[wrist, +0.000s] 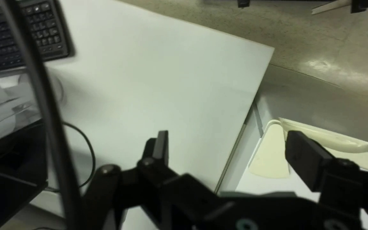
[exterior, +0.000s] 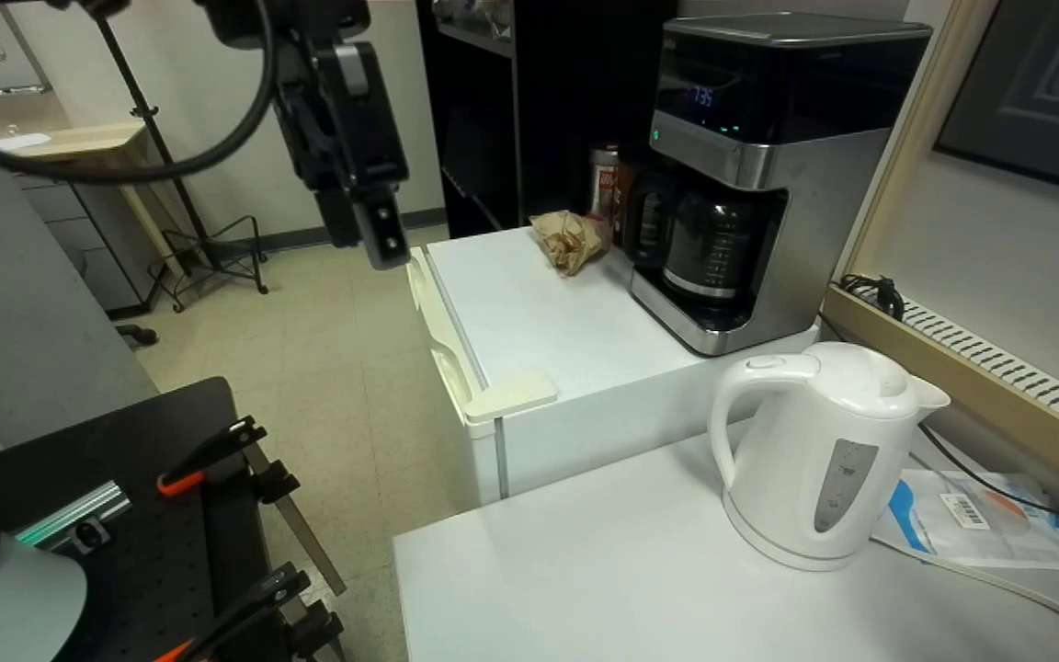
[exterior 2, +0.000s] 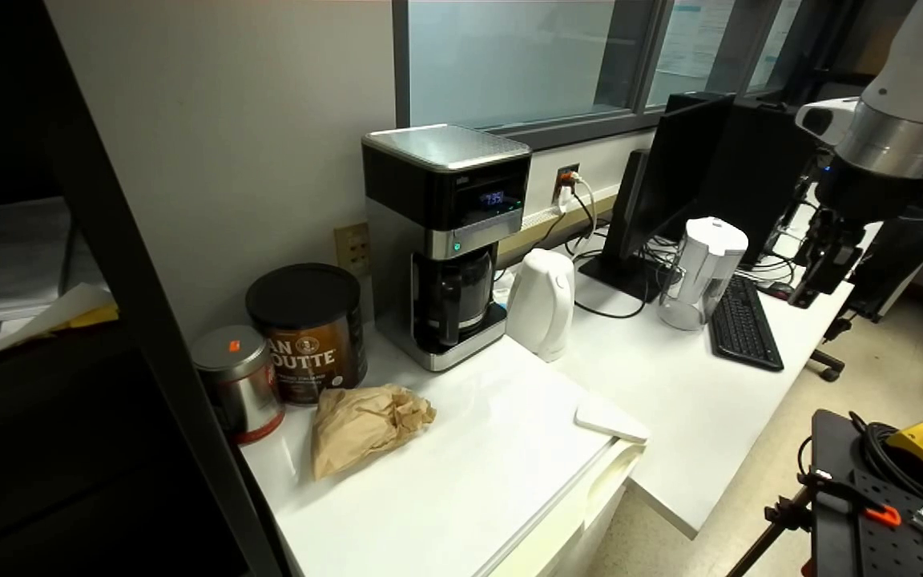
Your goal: Press a button on the coffee maker
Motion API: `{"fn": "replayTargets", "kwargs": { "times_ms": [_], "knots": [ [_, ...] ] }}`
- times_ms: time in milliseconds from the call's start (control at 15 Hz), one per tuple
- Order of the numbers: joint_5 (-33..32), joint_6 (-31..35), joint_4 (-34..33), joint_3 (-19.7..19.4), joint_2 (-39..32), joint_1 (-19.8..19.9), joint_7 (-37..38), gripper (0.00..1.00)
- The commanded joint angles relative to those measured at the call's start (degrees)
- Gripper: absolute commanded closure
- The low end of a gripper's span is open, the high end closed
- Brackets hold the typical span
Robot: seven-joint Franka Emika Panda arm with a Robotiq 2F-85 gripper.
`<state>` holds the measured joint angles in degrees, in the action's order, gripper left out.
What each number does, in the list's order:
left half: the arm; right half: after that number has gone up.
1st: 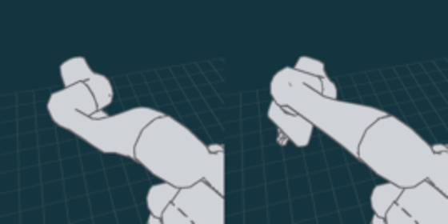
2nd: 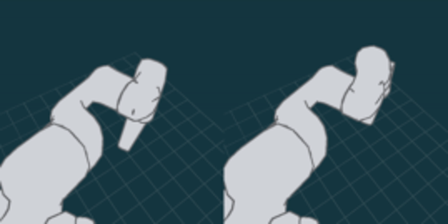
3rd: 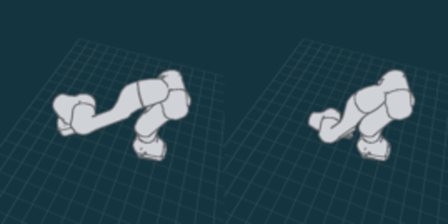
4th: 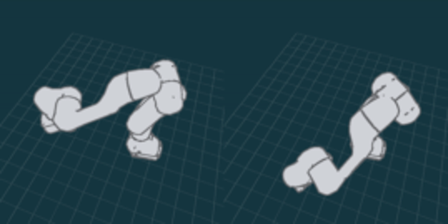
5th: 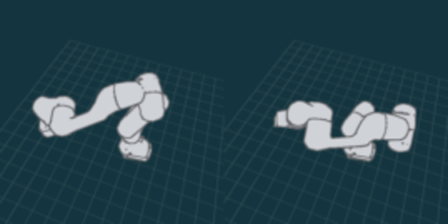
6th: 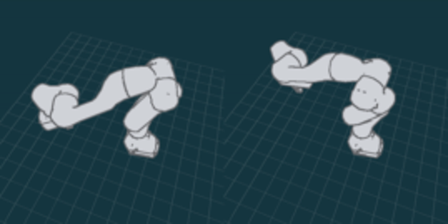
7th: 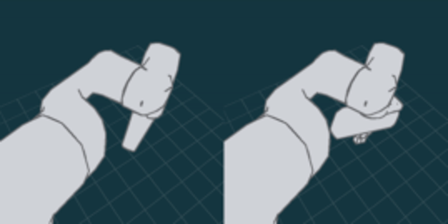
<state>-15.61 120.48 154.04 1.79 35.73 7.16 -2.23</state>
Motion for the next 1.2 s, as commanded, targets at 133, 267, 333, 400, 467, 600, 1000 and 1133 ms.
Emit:
{"fn": "replayTargets", "kwargs": {
  "times_ms": [133, 267, 333, 400, 467, 600, 1000, 1133],
  "knots": [
    [-14.0, 8.9, -5.2, 4.9, -9.2, 0.4, 5.5, 0.56],
    [-19.6, 12.6, -6.5, 6.2, -11.7, 0.9, 8.5, 0.7],
    [-22.0, 14.0, -7.1, 6.5, -12.8, 1.0, 9.8, 0.79],
    [-24.7, 15.4, -7.7, 6.8, -13.9, 0.9, 11.6, 0.85],
    [-27.6, 17.0, -8.3, 6.9, -15.1, 0.9, 13.4, 0.94],
    [-33.1, 18.6, -10.1, 7.2, -17.6, 0.7, 17.5, 1.0],
    [-49.5, 17.4, -16.8, 6.4, -25.0, -1.2, 30.8, 1.0],
    [-53.2, 17.3, -19.0, 5.8, -27.4, -2.1, 34.4, 1.0]
  ]
}}
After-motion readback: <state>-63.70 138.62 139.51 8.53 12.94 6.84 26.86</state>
